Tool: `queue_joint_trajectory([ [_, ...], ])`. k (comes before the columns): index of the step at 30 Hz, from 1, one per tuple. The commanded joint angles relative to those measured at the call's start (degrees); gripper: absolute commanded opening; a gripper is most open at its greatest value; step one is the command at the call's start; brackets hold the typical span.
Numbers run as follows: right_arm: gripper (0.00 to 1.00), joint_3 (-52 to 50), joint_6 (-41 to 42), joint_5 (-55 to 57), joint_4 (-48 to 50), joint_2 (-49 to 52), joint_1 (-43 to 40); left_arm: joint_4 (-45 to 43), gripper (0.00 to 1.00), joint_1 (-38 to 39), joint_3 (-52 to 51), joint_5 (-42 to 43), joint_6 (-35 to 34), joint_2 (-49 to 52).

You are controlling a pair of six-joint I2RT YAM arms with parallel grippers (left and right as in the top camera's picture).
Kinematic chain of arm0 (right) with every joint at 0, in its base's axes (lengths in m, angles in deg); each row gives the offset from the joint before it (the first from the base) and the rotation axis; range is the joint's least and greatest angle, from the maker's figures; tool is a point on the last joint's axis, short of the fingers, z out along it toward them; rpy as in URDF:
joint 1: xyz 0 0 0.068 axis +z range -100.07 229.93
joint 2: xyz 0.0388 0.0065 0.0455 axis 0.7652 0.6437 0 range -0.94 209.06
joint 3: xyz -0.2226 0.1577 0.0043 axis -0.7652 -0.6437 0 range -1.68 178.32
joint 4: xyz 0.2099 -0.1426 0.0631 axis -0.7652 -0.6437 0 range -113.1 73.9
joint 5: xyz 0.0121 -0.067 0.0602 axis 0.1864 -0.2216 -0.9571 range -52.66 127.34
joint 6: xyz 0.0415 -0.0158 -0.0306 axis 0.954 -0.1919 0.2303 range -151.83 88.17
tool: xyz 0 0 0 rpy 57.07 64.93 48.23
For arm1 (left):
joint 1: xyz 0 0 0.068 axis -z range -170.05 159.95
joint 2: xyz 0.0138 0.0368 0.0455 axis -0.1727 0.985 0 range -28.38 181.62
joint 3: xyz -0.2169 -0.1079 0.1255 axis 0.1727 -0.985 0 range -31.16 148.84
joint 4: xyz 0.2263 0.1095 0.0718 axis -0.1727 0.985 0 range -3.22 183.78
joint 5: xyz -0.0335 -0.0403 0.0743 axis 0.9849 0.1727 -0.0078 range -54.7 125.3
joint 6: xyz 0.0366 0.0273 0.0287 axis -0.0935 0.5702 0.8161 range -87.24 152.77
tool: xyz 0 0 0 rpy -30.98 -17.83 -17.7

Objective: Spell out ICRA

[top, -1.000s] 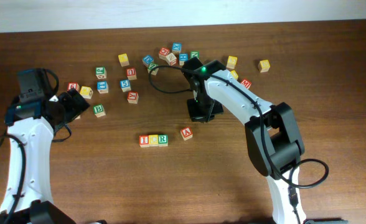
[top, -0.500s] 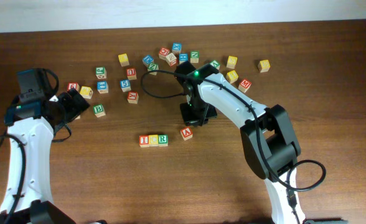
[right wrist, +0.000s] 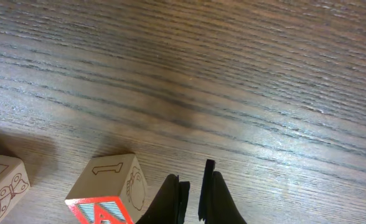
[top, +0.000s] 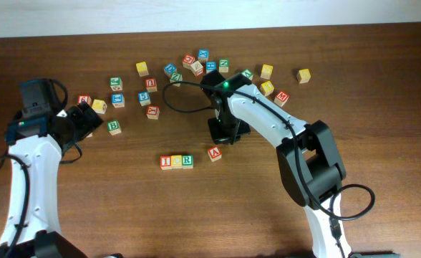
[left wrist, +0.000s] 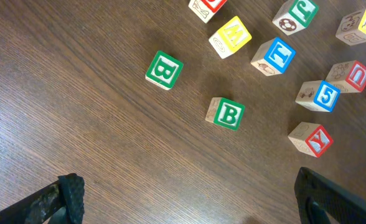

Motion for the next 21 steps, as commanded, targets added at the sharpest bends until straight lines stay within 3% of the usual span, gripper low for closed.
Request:
queue_joint_trajectory([
  [1, 0.04, -0.52, -0.50, 0.87, 0.11, 0.24, 0.11, 0.07, 0.99, -0.35, 0.20, 0.39, -0.11, 0.15],
  [21, 0.04, -0.52, -0.50, -5.79, -3.89, 0.24, 0.81, 0.07, 0.99, -0.35, 0.20, 0.39, -0.11, 0.15],
])
